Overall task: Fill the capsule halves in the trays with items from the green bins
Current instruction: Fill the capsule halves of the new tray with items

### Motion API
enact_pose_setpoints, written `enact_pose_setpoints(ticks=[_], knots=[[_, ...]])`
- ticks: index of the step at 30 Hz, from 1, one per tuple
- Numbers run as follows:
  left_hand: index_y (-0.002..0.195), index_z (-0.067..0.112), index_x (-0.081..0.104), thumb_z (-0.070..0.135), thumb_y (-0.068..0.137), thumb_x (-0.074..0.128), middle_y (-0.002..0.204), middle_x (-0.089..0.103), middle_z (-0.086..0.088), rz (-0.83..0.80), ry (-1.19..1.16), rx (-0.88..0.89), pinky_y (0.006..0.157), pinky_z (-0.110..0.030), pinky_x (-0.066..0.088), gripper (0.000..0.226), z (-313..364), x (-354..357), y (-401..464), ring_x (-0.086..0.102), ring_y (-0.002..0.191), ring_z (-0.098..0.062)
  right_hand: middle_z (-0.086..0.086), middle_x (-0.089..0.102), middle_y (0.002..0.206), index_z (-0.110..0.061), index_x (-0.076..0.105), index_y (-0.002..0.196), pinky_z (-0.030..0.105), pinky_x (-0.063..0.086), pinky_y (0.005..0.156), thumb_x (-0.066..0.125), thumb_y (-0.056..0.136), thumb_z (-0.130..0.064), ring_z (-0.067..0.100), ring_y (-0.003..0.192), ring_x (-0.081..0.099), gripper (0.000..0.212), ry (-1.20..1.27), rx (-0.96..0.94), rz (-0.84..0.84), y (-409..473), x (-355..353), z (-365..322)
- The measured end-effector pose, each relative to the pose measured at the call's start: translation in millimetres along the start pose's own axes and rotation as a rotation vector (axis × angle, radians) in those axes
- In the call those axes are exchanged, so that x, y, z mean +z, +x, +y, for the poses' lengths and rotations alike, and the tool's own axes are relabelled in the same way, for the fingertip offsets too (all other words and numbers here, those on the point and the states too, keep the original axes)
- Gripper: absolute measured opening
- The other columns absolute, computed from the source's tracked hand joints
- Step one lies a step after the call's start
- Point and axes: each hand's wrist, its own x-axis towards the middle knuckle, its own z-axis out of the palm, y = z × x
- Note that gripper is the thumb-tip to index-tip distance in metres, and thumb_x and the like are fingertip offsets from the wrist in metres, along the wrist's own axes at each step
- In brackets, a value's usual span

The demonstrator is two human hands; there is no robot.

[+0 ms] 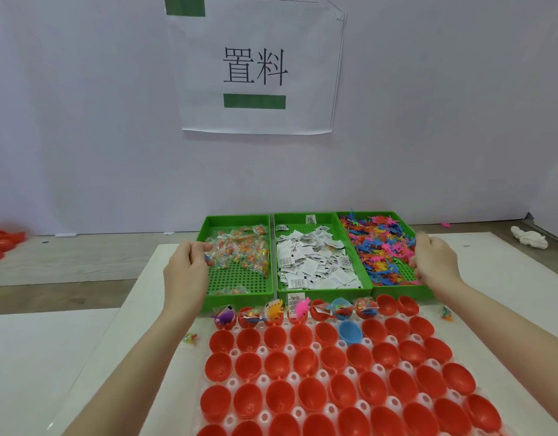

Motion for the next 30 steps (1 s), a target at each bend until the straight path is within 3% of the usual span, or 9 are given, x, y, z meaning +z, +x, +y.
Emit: enact_pose_setpoints(ticks=[4, 8, 12, 16, 19, 21, 24, 26, 30], knots=[[0.099, 0.013, 0.056, 0.012, 0.098, 0.039, 0.074, 0.053, -0.002, -0.090, -0.155, -0.113, 0.061, -0.027, 0.038, 0.017, 7, -11, -15, 0.044, 0.058, -0.014, 0.004, 0.043, 0.054, -0.013, 0.040, 0.062, 0.028, 0.038, 0.054, 0.039, 0.098, -0.036, 0.018, 0.047, 0.041, 0.043, -0.094, -0.085, -0.193, -11, 8, -13], [0.098, 0.012, 0.058, 0.007, 0.098, 0.041, 0.078, 0.057, -0.002, -0.163, -0.282, -0.186, 0.061, -0.024, 0.039, 0.017, 14, -18, -30, 0.045, 0.057, -0.013, 0.003, 0.053, 0.060, -0.013, 0.052, 0.091, 0.015, 0.035, 0.033, 0.045, 0.097, -0.025, 0.013, 0.044, 0.046, 0.015, -0.106, -0.157, -0.376, -22, 23, -35], [0.088, 0.018, 0.059, 0.008, 0.097, 0.043, 0.079, 0.060, -0.003, -0.209, -0.363, -0.220, 0.064, -0.025, 0.040, 0.021, 23, -20, -39, 0.047, 0.058, -0.012, -0.003, 0.055, 0.070, -0.007, 0.064, 0.100, 0.020, 0.034, 0.045, 0.042, 0.098, -0.019, 0.010, 0.052, 0.044, 0.025, -0.356, -0.358, -0.525, -28, 38, -52], [0.085, 0.017, 0.060, 0.009, 0.096, 0.044, 0.077, 0.061, -0.003, -0.247, -0.376, -0.191, 0.064, -0.025, 0.039, 0.021, 31, -21, -41, 0.048, 0.058, -0.013, 0.008, 0.066, 0.098, -0.003, 0.064, 0.103, 0.028, 0.048, 0.063, 0.055, 0.088, -0.043, 0.016, 0.074, 0.060, 0.043, -0.749, -0.426, -0.630, -33, 49, -57], [0.086, 0.019, 0.060, 0.009, 0.096, 0.045, 0.078, 0.062, -0.003, -0.246, -0.348, -0.178, 0.062, -0.025, 0.040, 0.020, 32, -22, -42, 0.049, 0.056, -0.012, -0.002, 0.041, 0.060, -0.015, 0.039, 0.061, 0.025, 0.028, 0.046, 0.064, 0.078, -0.051, 0.012, 0.051, 0.037, 0.047, -0.904, -0.352, -0.638, -34, 55, -52], [0.087, 0.019, 0.060, 0.009, 0.096, 0.045, 0.078, 0.062, -0.003, -0.250, -0.340, -0.174, 0.060, -0.023, 0.040, 0.020, 33, -21, -43, 0.049, 0.055, -0.010, -0.004, 0.030, 0.055, -0.017, 0.028, 0.057, 0.024, 0.021, 0.044, 0.066, 0.077, -0.048, 0.011, 0.048, 0.028, 0.054, -0.906, -0.331, -0.615, -35, 58, -51], [0.088, 0.020, 0.060, 0.009, 0.096, 0.046, 0.079, 0.063, -0.002, -0.259, -0.322, -0.168, 0.059, -0.023, 0.040, 0.020, 33, -19, -45, 0.050, 0.054, -0.009, 0.001, 0.053, 0.059, -0.013, 0.054, 0.060, 0.024, 0.030, 0.047, 0.067, 0.078, -0.036, 0.015, 0.052, 0.043, 0.032, -0.844, -0.347, -0.531, -37, 59, -48], [0.089, 0.023, 0.061, 0.011, 0.095, 0.047, 0.079, 0.064, 0.000, -0.280, -0.299, -0.162, 0.060, -0.022, 0.041, 0.019, 33, -16, -47, 0.052, 0.054, -0.007, 0.002, 0.069, 0.078, -0.017, 0.072, 0.081, 0.024, 0.038, 0.054, 0.066, 0.078, -0.031, 0.016, 0.067, 0.057, 0.015, -0.807, -0.377, -0.487, -38, 59, -47], [0.091, 0.027, 0.060, 0.015, 0.092, 0.055, 0.069, 0.069, 0.004, -0.338, -0.308, -0.152, 0.059, -0.016, 0.045, 0.013, 34, -13, -51, 0.056, 0.049, 0.002, -0.010, 0.054, 0.062, -0.022, 0.070, 0.079, 0.021, 0.033, 0.047, 0.066, 0.080, -0.028, 0.008, 0.055, 0.048, 0.007, -0.685, -0.382, -0.461, -38, 58, -48]])
